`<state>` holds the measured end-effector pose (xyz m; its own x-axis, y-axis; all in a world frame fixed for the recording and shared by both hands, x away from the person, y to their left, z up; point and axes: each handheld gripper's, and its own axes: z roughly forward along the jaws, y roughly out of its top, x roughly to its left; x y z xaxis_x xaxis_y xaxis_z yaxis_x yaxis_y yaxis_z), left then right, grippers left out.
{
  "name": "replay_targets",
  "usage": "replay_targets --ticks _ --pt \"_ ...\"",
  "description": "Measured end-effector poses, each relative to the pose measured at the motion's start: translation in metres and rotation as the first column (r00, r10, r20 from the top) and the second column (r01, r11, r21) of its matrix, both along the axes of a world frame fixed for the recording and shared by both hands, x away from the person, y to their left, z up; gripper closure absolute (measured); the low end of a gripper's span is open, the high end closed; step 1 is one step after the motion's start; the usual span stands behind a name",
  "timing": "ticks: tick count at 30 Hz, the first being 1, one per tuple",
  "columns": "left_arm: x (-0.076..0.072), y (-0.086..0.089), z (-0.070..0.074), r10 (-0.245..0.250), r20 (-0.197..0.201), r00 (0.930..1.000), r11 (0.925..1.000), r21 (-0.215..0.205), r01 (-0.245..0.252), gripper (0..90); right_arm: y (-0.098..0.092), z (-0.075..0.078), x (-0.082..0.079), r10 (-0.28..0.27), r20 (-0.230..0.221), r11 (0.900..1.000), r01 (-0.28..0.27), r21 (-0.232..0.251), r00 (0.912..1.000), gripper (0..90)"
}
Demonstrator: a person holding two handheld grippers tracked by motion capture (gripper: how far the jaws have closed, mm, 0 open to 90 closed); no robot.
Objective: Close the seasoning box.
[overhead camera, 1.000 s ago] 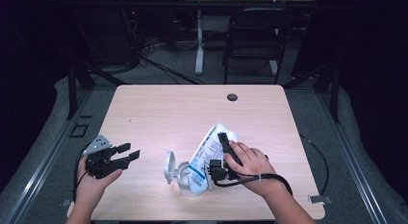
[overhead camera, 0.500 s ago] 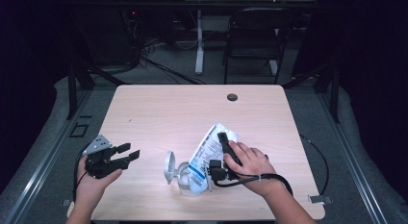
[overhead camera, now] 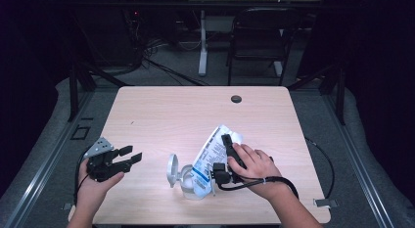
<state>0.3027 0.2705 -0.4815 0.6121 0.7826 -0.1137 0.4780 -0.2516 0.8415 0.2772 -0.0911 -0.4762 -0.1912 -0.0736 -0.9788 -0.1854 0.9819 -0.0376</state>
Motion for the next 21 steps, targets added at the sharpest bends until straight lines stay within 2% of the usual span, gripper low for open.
replay_targets --ticks 3,21 --pt "0.0001 -0.0001 -0.0001 -0.001 0.001 1.0 1.0 -0.002 0.001 49.7 0.0009 0.0005 -0.0016 -0.011 0.012 1.0 0.011 -0.026 0.9999 69.0" --pt "0.0002 -0.0003 -0.0004 -0.001 0.0 1.0 1.0 -0.001 0.001 49.7 -0.0008 0.0002 -0.0025 0.016 0.02 0.999 -0.015 -0.041 0.9997 68.9"
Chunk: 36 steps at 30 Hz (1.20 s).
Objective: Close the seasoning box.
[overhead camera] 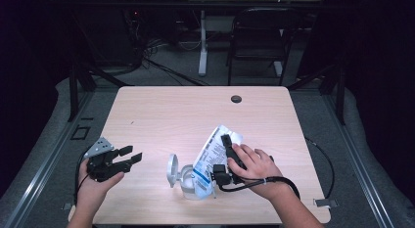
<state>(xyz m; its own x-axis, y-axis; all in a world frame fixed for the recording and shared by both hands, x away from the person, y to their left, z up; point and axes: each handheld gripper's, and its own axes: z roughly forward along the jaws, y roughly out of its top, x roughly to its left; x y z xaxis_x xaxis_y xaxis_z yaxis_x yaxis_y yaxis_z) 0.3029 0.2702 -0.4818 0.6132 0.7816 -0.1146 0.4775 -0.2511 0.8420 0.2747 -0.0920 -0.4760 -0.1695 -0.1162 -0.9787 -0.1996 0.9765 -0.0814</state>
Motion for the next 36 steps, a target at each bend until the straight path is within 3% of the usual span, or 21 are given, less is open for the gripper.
replay_targets --ticks 20,30,31,36 --pt "0.0 0.0002 0.0002 0.001 -0.001 1.0 1.0 0.001 -0.001 49.7 -0.0004 0.0008 -0.0011 0.004 0.022 0.999 -0.004 -0.042 0.9998 68.9" --pt "-0.0003 0.0002 0.0004 0.002 0.0 1.0 1.0 0.0 -0.002 49.7 -0.0002 -0.0007 -0.0007 0.024 0.03 0.999 -0.023 -0.037 0.9993 68.8" --pt "-0.0004 0.0003 0.0005 0.002 0.0 1.0 1.0 -0.001 -0.002 49.6 0.0006 0.0009 -0.0024 0.005 0.04 0.998 -0.003 -0.058 0.9992 68.8" --pt "-0.0004 0.0002 0.0003 0.005 0.002 1.0 1.0 -0.005 -0.005 49.7 0.0005 0.0016 -0.0017 0.012 0.039 0.999 -0.01 -0.05 0.9992 68.8"
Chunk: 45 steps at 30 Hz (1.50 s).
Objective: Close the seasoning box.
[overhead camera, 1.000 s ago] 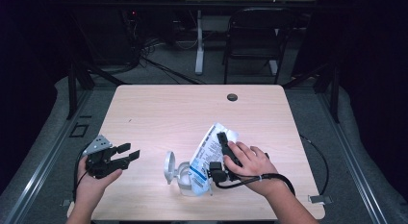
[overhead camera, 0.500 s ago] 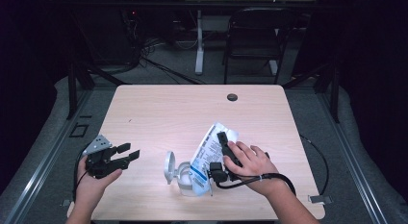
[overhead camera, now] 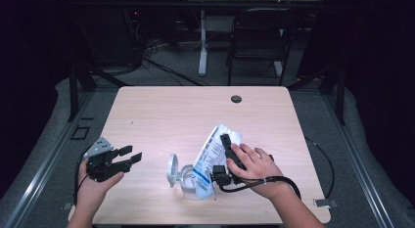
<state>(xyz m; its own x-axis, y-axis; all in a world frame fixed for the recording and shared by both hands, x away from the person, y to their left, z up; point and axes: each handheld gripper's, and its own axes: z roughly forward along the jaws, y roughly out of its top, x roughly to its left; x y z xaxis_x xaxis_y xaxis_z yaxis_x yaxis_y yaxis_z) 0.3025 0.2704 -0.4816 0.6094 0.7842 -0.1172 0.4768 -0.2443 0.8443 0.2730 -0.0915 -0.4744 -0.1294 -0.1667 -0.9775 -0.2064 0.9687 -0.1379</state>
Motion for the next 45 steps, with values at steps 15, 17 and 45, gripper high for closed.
replay_targets --ticks 15,17,45 --pt "0.0001 0.0 -0.0001 -0.002 0.0 1.0 1.0 0.002 0.002 49.7 0.0007 -0.0012 0.0001 0.001 0.0 1.0 -0.001 -0.004 1.0 68.7" --pt "0.0 0.0002 0.0002 -0.003 -0.003 1.0 1.0 0.005 0.003 49.7 0.0007 -0.0016 0.0003 0.004 -0.003 1.0 -0.004 0.0 1.0 68.8" --pt "0.0005 0.0004 -0.0009 -0.002 -0.001 1.0 1.0 0.001 0.002 49.7 -0.0036 -0.01 0.0012 -0.007 -0.073 0.997 0.012 0.077 0.9973 68.4"
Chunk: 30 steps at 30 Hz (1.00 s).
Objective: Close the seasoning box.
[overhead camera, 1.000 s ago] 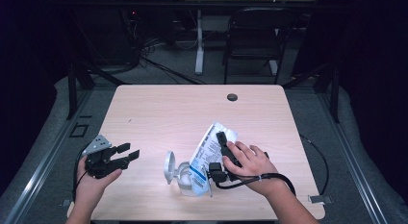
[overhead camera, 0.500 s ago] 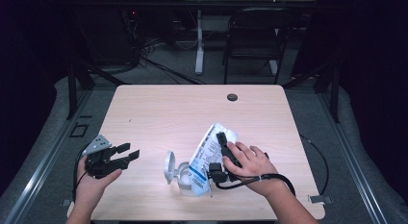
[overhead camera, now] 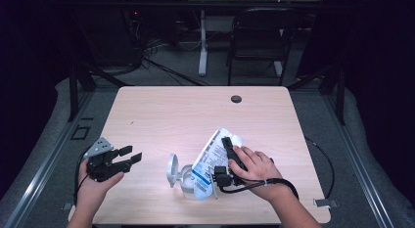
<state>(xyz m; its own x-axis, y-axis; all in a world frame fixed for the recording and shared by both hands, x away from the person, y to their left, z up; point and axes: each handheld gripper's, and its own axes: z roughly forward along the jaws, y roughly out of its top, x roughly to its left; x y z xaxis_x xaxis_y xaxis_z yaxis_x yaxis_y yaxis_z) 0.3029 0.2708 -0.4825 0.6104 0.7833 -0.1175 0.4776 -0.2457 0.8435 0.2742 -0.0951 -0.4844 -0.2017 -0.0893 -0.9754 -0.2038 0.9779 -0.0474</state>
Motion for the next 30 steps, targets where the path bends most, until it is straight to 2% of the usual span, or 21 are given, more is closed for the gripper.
replay_targets --ticks 3,5,14,15,19,20,22,24,26,30 --pt "0.0 0.0 0.0 0.001 0.001 1.0 1.0 -0.001 -0.001 49.6 0.0 0.0 -0.001 -0.011 -0.004 1.0 0.011 -0.003 0.9999 68.5" --pt "0.0 0.0 0.0 0.001 0.001 1.0 1.0 0.0 -0.001 49.6 -0.001 -0.001 0.0 -0.009 -0.02 1.0 0.009 0.024 0.9998 68.6" --pt "0.0 -0.001 -0.001 0.001 -0.003 1.0 1.0 0.002 -0.001 49.7 -0.004 -0.004 -0.001 -0.017 -0.05 0.998 0.019 0.056 0.9986 68.8" --pt "0.0 -0.001 -0.001 0.001 -0.002 1.0 1.0 0.003 -0.001 49.7 -0.004 -0.006 -0.001 -0.018 -0.063 0.997 0.023 0.079 0.9978 68.8" --pt "0.0 -0.001 0.0 -0.001 -0.007 1.0 1.0 0.01 0.001 49.7 -0.007 -0.004 0.0 -0.022 -0.085 0.995 0.031 0.099 0.9962 68.8" --pt "0.0 -0.001 0.0 -0.004 -0.004 1.0 1.0 0.007 0.004 49.6 -0.008 -0.005 0.0 -0.022 -0.098 0.991 0.035 0.131 0.995 68.8" --pt "0.0 -0.001 0.0 -0.005 -0.007 1.0 0.9999 0.012 0.005 49.7 -0.009 -0.006 0.0 -0.03 -0.114 0.987 0.047 0.153 0.993 68.8" --pt "0.0 -0.001 0.0 -0.002 -0.007 1.0 0.9999 0.01 0.002 49.7 -0.009 -0.006 0.0 -0.026 -0.126 0.984 0.047 0.17 0.9917 68.8" --pt "0.0 -0.001 -0.001 -0.004 -0.005 1.0 1.0 0.006 0.004 49.7 -0.009 -0.007 0.0 -0.028 -0.135 0.985 0.05 0.166 0.9904 68.9" --pt "0.0 -0.001 -0.001 -0.003 -0.007 1.0 1.0 0.009 0.003 49.7 -0.01 -0.01 0.0 -0.025 -0.164 0.975 0.06 0.213 0.9862 69.0"
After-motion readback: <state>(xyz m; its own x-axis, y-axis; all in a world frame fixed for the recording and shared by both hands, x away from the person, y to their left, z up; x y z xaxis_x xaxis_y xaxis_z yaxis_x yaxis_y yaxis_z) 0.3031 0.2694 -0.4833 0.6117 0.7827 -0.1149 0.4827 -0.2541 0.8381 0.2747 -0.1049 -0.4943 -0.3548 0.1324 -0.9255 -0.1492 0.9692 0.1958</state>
